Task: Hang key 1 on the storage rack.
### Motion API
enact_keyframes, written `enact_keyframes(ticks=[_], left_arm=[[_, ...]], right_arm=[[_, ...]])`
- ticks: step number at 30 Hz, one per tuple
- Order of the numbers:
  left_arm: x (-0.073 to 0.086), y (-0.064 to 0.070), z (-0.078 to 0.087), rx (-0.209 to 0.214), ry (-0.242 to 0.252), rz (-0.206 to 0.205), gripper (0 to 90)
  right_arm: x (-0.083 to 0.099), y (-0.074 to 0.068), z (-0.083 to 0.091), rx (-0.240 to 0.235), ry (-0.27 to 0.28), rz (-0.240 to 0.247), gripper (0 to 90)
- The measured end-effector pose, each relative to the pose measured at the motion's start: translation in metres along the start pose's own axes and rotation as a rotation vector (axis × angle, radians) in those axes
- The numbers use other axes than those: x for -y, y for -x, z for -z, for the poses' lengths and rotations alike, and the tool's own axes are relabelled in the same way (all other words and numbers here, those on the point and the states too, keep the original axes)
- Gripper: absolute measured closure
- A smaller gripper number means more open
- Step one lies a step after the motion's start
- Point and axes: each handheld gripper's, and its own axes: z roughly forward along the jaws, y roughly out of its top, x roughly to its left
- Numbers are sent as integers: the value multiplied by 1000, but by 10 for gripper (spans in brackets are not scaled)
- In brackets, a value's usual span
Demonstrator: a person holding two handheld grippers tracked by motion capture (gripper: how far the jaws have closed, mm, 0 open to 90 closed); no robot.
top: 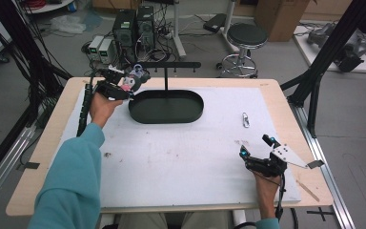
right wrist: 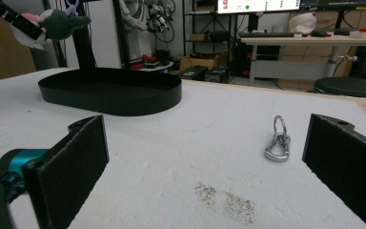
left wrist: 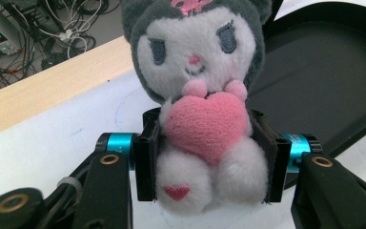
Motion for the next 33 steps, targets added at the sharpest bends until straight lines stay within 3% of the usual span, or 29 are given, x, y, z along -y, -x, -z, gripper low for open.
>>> enact_keyframes(ticks=[7,9,10,12,13,14,16,17,18,19,21,23,25,29,33], left_arm=[[1,-1,1,12,-2,3,520],[1,-1,-1,34,-4,2,509],[2,-2,-1,49,-6,-7,495],[2,0,-2,20,7,-50,447],[2,0,-2,16,14,-56,373],[3,0,-3,18,11,-45,373],[3,-2,-4,43,7,-23,146],[4,-3,-4,74,20,-18,146],[4,-5,-3,98,43,-25,52],[5,-6,-3,100,58,-28,17],[8,-7,1,123,120,-52,17],[11,-7,6,134,188,-101,17],[14,-4,13,136,216,-128,17],[21,-1,26,144,276,-139,17],[37,3,43,129,367,-152,17]], right_arm=[[0,-1,0,-4,-5,-5,8],[0,-1,0,-3,-5,-4,8],[0,-1,0,-3,-4,-6,8],[0,-1,0,-3,-5,-5,8],[0,-1,0,-3,-5,-5,8],[0,-1,0,-3,-5,-5,8],[0,-1,0,-3,-6,-5,8],[0,-1,0,-3,-6,-5,8],[0,-1,0,-2,-4,-2,8],[0,-1,0,-5,-5,-4,8],[0,-1,0,-4,-4,-2,8],[0,-1,0,-4,-7,-8,8],[0,-1,0,-3,-6,-5,8],[0,-1,0,-3,-5,-3,8],[0,-1,0,-3,-3,0,8]])
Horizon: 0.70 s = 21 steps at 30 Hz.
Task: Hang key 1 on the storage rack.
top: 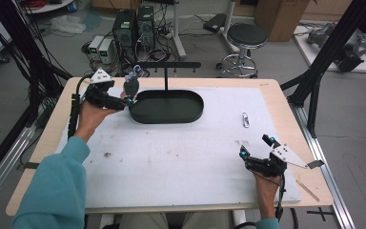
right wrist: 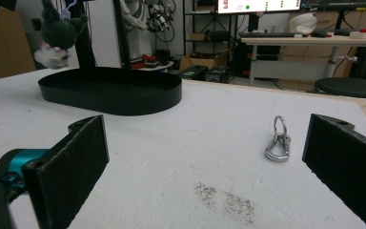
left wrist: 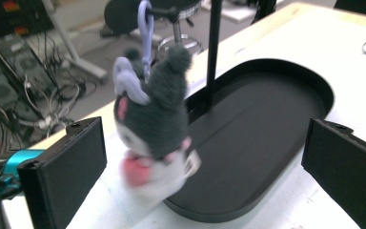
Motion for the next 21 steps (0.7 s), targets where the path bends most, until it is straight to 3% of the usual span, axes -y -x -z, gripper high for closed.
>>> enact_keyframes(ticks=[3,7,13,21], left_arm=[[8,5,18,-8,59,-17,17],[20,10,41,22,131,-18,17],[52,24,83,46,240,-13,17],[93,40,102,77,317,21,17]], right_arm=[[0,0,0,3,0,-2,8],[0,1,0,7,5,-5,8],[0,0,0,3,-2,-6,8],[0,0,0,7,-3,-5,8]])
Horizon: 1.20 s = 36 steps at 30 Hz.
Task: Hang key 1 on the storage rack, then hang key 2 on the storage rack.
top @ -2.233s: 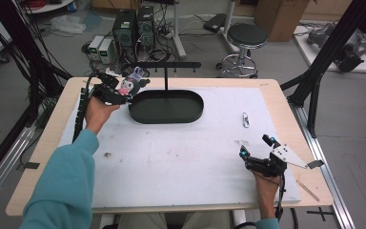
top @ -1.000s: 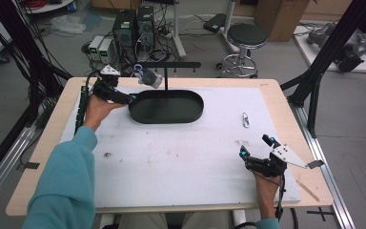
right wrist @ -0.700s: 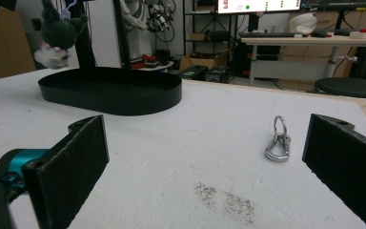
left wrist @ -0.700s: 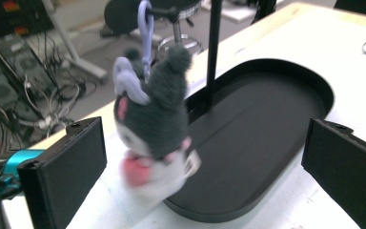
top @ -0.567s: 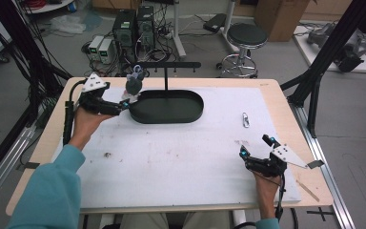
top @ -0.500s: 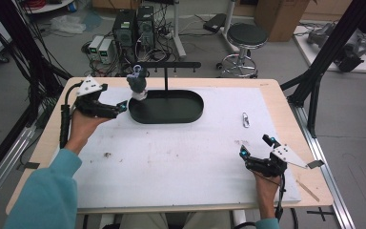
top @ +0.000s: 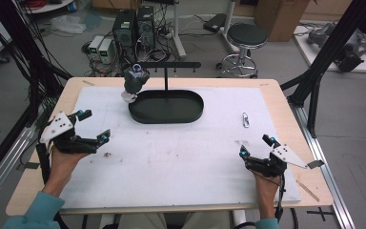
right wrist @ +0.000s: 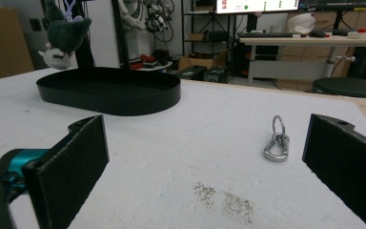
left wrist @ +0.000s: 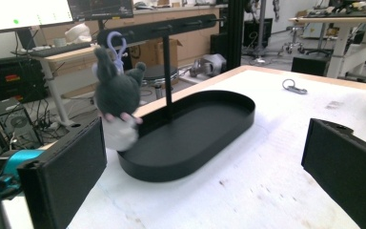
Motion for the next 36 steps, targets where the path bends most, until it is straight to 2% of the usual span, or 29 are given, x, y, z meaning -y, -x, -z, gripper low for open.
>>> enact_keyframes(ticks=[4,6,9,12,15,19,20,21,23,25,31,36], left_arm=[[21,7,8,-7,52,37,17],[30,10,11,-22,80,33,17],[41,14,14,-38,93,31,17],[52,16,15,-42,70,45,17],[61,18,18,-52,87,40,17],[66,18,19,-55,118,40,17],[67,18,19,-53,124,53,17],[68,18,18,-47,121,63,17],[70,19,16,-46,92,47,17],[71,20,15,-40,84,52,17],[72,19,15,-45,95,63,17],[73,20,16,-50,108,54,17]], right_arm=[[0,0,0,1,2,3,8],[0,0,-1,4,1,5,8],[0,0,-1,4,-1,13,8],[0,0,-1,6,-3,11,8],[0,0,-1,6,-3,12,8],[0,0,-1,3,-3,12,8],[0,0,-1,5,-1,17,8],[0,0,-1,6,0,18,8],[0,-1,-1,4,-3,16,8],[0,0,-1,5,0,18,8],[0,0,-1,2,-1,14,8],[-1,0,0,-1,-2,2,8]])
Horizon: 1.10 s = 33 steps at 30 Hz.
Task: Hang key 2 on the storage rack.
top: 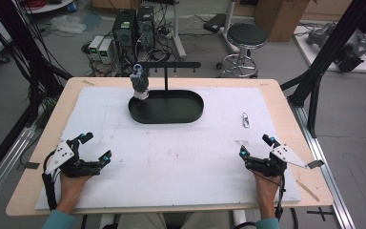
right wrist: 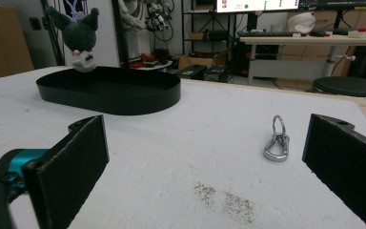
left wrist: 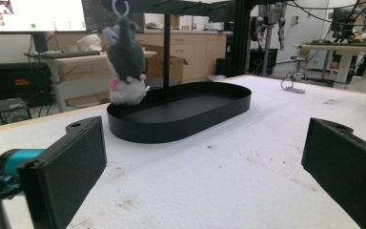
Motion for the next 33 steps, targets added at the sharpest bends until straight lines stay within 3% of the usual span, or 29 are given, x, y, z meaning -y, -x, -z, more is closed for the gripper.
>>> enact_keyframes(ticks=[9,16,21,33], left_arm=[[1,1,2,-8,18,-6,17],[1,1,2,-13,19,0,17],[1,1,2,-17,18,0,17],[1,1,2,-19,19,0,17]], right_arm=[[-3,3,-1,-16,-1,-6,8],[-29,12,2,-41,-14,-8,8],[-47,28,-2,-57,-27,-45,8],[-85,58,-30,-78,-169,-5,8]])
